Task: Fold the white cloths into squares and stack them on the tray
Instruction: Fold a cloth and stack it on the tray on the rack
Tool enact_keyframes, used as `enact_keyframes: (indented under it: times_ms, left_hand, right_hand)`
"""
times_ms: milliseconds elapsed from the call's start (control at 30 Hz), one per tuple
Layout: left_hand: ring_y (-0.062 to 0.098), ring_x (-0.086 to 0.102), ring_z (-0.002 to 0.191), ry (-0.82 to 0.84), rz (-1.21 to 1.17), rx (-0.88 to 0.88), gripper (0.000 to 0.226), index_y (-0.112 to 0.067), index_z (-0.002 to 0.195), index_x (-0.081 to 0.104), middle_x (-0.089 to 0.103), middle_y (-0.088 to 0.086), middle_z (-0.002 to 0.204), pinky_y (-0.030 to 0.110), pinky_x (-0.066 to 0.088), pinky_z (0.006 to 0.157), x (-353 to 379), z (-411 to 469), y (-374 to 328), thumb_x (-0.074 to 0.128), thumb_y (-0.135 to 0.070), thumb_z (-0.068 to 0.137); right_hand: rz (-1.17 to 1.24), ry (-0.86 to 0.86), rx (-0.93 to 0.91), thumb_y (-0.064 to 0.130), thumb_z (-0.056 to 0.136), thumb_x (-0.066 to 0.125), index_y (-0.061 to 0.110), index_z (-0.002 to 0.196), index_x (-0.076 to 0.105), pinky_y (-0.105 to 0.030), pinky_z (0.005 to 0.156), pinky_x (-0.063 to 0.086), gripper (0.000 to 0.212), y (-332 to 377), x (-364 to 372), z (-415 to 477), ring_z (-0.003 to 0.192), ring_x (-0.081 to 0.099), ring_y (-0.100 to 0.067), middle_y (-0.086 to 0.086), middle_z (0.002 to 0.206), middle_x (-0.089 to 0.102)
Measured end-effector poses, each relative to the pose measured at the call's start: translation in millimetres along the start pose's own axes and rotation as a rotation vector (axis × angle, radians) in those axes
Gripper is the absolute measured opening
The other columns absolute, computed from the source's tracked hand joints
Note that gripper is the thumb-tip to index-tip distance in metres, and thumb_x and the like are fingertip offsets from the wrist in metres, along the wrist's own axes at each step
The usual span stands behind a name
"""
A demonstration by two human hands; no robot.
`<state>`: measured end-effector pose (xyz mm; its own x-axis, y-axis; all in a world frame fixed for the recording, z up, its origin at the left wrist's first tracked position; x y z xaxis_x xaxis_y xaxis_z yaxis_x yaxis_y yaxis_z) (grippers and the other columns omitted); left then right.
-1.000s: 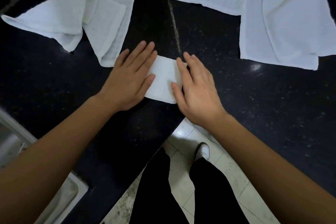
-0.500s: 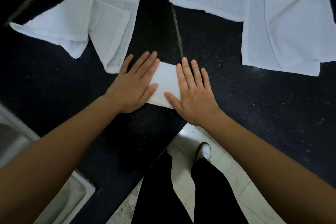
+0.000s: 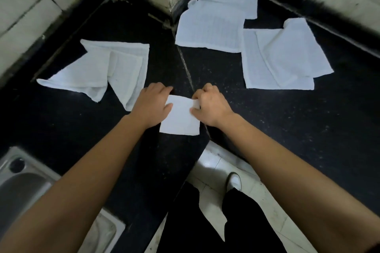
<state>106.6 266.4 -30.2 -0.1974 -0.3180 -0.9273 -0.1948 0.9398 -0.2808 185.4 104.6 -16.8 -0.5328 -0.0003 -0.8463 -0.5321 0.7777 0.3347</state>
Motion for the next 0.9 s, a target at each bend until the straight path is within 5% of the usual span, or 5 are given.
enact_keyframes:
  times_ms: [167, 333, 600, 767, 900]
  left_hand:
    - [0.025, 0.049, 0.107, 0.013, -0.077, -0.040, 0.015, -0.014, 0.103, 0.064, 0.054, 0.007, 0.115, 0.035, 0.042, 0.085, -23, -18, -9, 0.063, -0.017, 0.089]
    - [0.014, 0.062, 0.081, -0.106, -0.668, -0.260, 0.011, -0.022, 0.085, 0.058, 0.067, -0.004, 0.089, 0.030, 0.049, 0.071, -55, -83, -13, 0.066, -0.015, 0.086]
    - [0.022, 0.071, 0.100, -0.124, -1.415, -0.459, 0.021, -0.016, 0.108, 0.070, 0.075, 0.004, 0.104, 0.041, 0.055, 0.089, -67, -138, -40, 0.073, -0.015, 0.087]
    - [0.029, 0.070, 0.102, -0.040, -1.611, -0.541, 0.030, -0.011, 0.112, 0.068, 0.075, 0.011, 0.105, 0.046, 0.055, 0.090, -59, -129, -72, 0.074, -0.016, 0.084]
    - [0.026, 0.071, 0.101, -0.046, -1.640, -0.520, 0.028, -0.016, 0.112, 0.066, 0.074, 0.008, 0.106, 0.042, 0.057, 0.081, -69, -123, -105, 0.073, -0.014, 0.086]
  right_hand:
    - [0.390, 0.059, 0.137, 0.022, 0.086, 0.068, 0.023, 0.086, 0.057, -0.035, 0.082, 0.050, 0.011, 8, -9, -24, 0.098, 0.058, -0.021, -0.003, 0.101, 0.059]
    - [0.904, -0.037, 0.135, 0.014, 0.084, 0.077, 0.024, 0.090, 0.064, -0.037, 0.080, 0.054, 0.018, 20, -15, -72, 0.078, 0.061, -0.013, -0.004, 0.085, 0.065]
    - [1.164, -0.087, 0.131, 0.025, 0.095, 0.068, 0.024, 0.089, 0.073, -0.038, 0.088, 0.057, 0.008, 34, -30, -139, 0.095, 0.072, -0.026, -0.012, 0.099, 0.075]
    - [1.441, -0.183, 0.296, 0.030, 0.100, 0.059, 0.002, 0.104, 0.069, -0.039, 0.094, 0.056, 0.030, 17, -26, -168, 0.096, 0.069, -0.026, -0.019, 0.107, 0.072]
    - [1.518, -0.255, 0.393, 0.037, 0.100, 0.057, 0.014, 0.102, 0.071, -0.042, 0.091, 0.056, 0.027, 4, -36, -192, 0.093, 0.069, -0.023, -0.007, 0.102, 0.075]
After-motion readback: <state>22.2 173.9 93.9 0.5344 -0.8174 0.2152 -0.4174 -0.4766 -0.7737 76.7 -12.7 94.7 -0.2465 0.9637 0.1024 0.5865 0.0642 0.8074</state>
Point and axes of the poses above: each hand's wrist, its own z-axis towards the middle knuckle, its own x-axis out of the palm, y = z × x, the point moved 4 cm from there along z, towards the middle knuckle
